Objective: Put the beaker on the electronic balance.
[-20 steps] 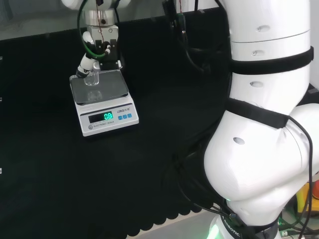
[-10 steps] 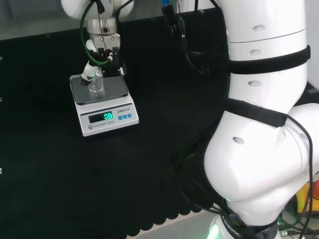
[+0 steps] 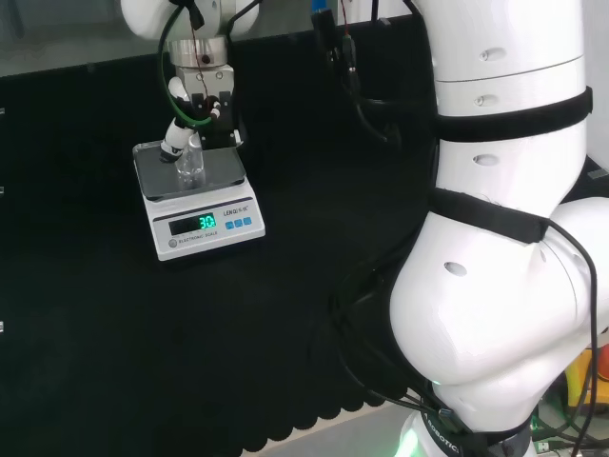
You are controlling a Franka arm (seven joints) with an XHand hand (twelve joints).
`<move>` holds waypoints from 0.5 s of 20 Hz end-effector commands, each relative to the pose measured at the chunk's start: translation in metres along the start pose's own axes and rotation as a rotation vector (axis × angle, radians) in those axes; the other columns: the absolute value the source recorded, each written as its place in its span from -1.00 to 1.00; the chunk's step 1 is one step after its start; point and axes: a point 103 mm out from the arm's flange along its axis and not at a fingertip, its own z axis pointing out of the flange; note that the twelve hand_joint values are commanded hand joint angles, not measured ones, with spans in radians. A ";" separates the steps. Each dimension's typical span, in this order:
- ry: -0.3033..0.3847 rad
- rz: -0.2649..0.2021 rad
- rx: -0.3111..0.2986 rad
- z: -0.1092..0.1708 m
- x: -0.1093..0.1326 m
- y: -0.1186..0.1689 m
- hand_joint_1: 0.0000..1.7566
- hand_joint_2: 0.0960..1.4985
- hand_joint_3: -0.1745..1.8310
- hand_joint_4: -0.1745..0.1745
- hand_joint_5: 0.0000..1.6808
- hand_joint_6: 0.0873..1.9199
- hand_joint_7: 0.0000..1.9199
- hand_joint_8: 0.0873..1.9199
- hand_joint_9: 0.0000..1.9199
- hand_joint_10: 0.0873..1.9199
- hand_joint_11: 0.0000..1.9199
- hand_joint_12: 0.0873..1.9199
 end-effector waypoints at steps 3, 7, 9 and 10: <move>-0.015 0.003 0.007 -0.001 0.001 -0.001 0.24 0.07 -0.72 -0.99 0.22 -0.39 0.29 -0.41 0.59 -1.00 0.70 -0.59; 0.003 -0.001 0.025 -0.003 0.002 -0.004 0.12 -0.15 -0.52 -0.88 0.01 -0.22 0.15 -0.25 0.48 -1.00 0.51 -0.42; 0.005 0.007 0.037 -0.004 0.004 -0.004 0.03 -0.23 -0.46 -0.68 -0.17 -0.11 0.08 -0.21 0.39 -1.00 0.36 -0.28; 0.016 0.005 0.044 -0.005 0.005 -0.005 -0.03 -0.26 -0.45 -0.59 -0.25 -0.07 0.04 -0.20 0.34 -1.00 0.29 -0.21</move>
